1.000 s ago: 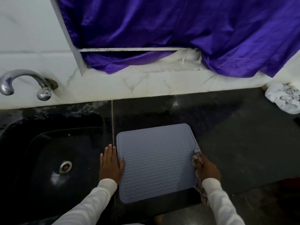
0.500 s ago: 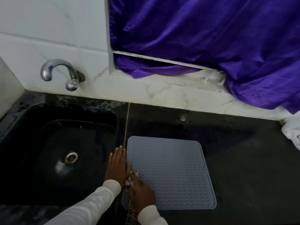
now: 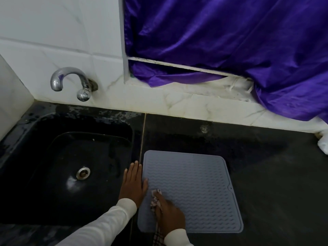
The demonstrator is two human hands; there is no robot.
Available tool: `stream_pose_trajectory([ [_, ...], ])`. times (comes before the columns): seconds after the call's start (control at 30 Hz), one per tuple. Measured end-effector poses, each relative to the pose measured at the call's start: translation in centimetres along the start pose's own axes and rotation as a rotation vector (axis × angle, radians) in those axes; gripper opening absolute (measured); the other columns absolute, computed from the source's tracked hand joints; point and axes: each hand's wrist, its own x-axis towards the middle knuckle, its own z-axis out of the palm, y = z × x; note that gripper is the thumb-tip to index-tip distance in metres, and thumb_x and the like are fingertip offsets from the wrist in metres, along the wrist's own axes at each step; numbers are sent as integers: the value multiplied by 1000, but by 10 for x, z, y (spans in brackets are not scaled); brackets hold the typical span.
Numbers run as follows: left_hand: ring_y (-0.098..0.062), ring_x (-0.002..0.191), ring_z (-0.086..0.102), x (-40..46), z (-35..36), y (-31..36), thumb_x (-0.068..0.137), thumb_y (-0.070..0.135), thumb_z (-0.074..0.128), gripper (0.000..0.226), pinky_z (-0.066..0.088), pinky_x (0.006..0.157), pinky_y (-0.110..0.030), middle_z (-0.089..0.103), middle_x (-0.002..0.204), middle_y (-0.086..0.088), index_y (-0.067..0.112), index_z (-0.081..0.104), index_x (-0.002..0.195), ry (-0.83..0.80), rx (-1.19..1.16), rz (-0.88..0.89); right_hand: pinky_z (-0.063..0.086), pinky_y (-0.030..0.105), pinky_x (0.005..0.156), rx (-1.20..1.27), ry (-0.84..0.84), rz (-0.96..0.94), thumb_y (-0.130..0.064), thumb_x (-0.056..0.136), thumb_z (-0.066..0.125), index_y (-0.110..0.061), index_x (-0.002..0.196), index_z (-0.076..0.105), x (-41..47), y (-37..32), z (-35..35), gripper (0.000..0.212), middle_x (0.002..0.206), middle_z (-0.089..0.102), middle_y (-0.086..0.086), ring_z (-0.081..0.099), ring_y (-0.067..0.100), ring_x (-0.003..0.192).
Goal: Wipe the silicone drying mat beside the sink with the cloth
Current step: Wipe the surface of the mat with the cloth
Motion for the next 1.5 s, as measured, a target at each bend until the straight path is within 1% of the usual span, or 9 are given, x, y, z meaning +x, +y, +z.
stream_pose_trajectory([
  [0.07, -14, 145, -8, 0, 0, 1, 94, 55, 12, 71, -18, 114, -30, 2, 160, -3, 13, 12, 151, -1, 0, 6, 50, 27, 89, -1, -14, 19, -78, 81, 2, -68, 132, 4, -6, 12, -14, 52, 127, 61, -12, 63, 9, 105],
  [0.13, -13, 145, -8, 0, 1, 0, 93, 56, 10, 72, -17, 115, -30, 2, 160, -3, 13, 12, 151, -3, -2, 4, 48, 29, 90, 25, -2, 64, -74, 86, 19, -79, 123, 2, -8, 30, -22, 41, 130, 59, -12, 62, 12, 109],
  [0.2, -13, 145, -9, 0, 1, 1, 93, 57, 8, 73, -15, 116, -32, 0, 160, -2, 14, 11, 152, -8, 11, 1, 51, 31, 87, 36, 11, 102, -84, 75, 8, -88, 108, -9, -8, 54, -25, 38, 127, 61, -10, 64, 15, 105],
  [0.27, -12, 145, -12, -1, 1, 2, 93, 58, 8, 73, -15, 116, -32, -2, 160, -1, 14, 8, 152, -13, 8, -1, 51, 34, 90, 37, 12, 148, -88, 69, -1, -87, 111, -10, -11, 70, -38, 42, 127, 62, -7, 64, 17, 104],
  [0.37, -11, 144, -15, -2, -1, 3, 95, 58, 12, 72, -12, 117, -34, -6, 159, 0, 15, 5, 152, -24, -10, -1, 41, 33, 101, 74, -1, 244, -63, 94, 29, -71, 133, 11, -15, 100, -72, 44, 137, 53, -6, 56, 19, 119],
  [0.47, -12, 145, -11, -2, -3, 4, 95, 56, 14, 72, -6, 119, -38, -2, 160, -1, 13, 10, 152, -4, -22, -1, 34, 32, 109, 131, 76, 351, -59, 95, 35, -67, 134, 23, -14, 148, -96, 41, 145, 46, -12, 49, 19, 127],
  [0.83, -14, 145, -6, -2, -5, 9, 94, 55, 18, 71, -3, 119, -39, 4, 160, -3, 13, 14, 152, -11, 25, -16, 53, 36, 81, 28, 129, 519, -59, 95, 32, -61, 140, 21, -11, 186, -102, 46, 105, 68, 2, 66, 25, 90],
  [1.37, -15, 145, -4, -4, -5, 7, 94, 56, 17, 72, -3, 118, -39, 7, 160, -5, 12, 17, 151, 27, -12, 10, 50, 37, 91, 206, 266, 544, -52, 94, 45, -51, 133, 42, -12, 170, -105, 40, 124, 64, 1, 63, 30, 106],
  [1.5, -11, 143, -8, -3, -4, 5, 94, 55, 17, 71, -6, 118, -36, 6, 160, -4, 12, 16, 151, 29, -30, 5, 49, 25, 86, 295, 307, 360, -41, 94, 54, -50, 132, 46, -19, 127, -106, 41, 124, 63, -11, 63, 9, 100],
])
